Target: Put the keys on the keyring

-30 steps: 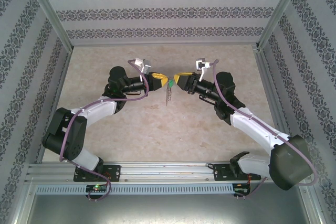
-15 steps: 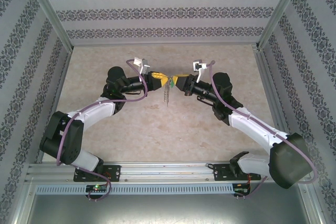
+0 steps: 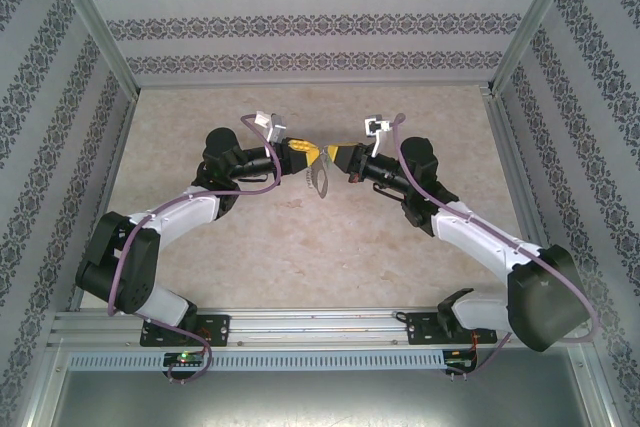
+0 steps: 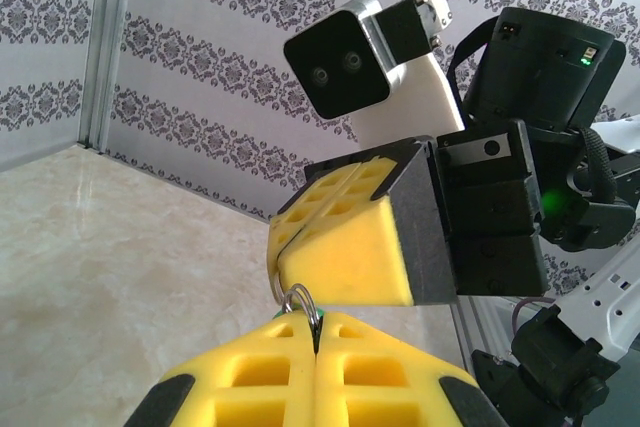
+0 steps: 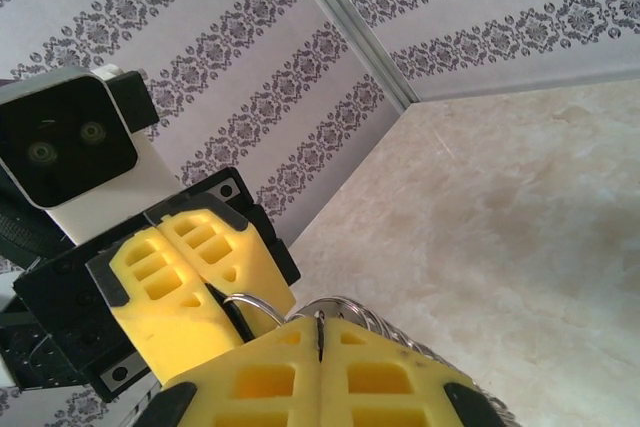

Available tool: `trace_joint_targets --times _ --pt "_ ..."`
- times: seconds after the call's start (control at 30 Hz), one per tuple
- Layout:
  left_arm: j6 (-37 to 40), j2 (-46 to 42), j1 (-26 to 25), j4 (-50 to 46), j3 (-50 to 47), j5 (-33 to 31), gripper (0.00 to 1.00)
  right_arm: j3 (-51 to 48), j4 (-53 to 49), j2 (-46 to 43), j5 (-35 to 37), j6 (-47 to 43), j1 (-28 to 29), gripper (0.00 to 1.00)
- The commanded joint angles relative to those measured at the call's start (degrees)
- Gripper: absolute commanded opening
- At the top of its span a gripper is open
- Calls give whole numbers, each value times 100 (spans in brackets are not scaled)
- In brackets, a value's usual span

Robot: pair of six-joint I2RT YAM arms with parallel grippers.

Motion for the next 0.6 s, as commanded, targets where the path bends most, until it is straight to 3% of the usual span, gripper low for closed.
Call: trace_joint_targets --times 0.0,0.57 --pt "104 -190 -52 328 22 124 0 0 91 134 -198 80 -64 0" --pt "158 -228 -55 308 31 89 0 -69 359 186 -970 228 -41 0"
